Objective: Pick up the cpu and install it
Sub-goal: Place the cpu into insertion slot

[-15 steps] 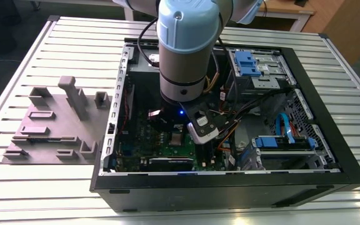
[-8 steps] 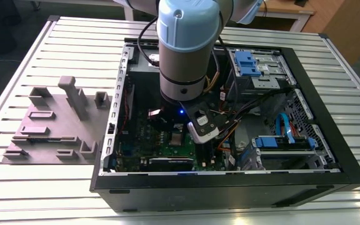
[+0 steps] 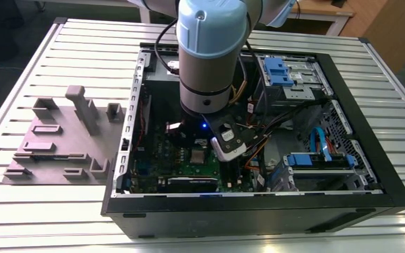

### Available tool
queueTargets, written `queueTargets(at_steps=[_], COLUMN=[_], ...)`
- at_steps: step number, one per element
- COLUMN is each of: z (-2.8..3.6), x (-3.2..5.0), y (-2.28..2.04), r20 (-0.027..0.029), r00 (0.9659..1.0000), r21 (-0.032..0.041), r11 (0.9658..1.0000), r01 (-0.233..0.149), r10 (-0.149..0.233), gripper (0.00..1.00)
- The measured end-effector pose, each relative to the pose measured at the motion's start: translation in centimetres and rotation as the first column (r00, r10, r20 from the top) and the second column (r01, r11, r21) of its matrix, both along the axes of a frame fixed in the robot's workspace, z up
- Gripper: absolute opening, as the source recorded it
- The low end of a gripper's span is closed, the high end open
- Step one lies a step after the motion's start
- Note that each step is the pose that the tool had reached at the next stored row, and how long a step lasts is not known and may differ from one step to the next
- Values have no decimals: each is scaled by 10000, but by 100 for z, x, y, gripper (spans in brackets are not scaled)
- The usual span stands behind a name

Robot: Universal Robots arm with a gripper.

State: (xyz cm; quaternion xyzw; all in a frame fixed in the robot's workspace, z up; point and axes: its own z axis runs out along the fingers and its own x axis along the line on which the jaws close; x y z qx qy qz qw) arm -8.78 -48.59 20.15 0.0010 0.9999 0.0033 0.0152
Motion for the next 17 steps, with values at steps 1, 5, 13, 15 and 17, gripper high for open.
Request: queueTargets(at_steps=[1, 5, 13, 15, 17], z=[-20, -44, -67, -68, -87], x=[0, -17, -33, -33, -33], y=[0, 1, 0, 0, 1], r20=[0, 4, 4, 4, 6], r00=[10000, 10000, 10000, 10000, 10000], r21=[0, -5, -7, -7, -3], r11=[10000, 10000, 10000, 10000, 10000], r01=[0, 1, 0, 0, 0], r10=[0, -1, 0, 0, 0], gripper=[46, 46, 46, 46, 46])
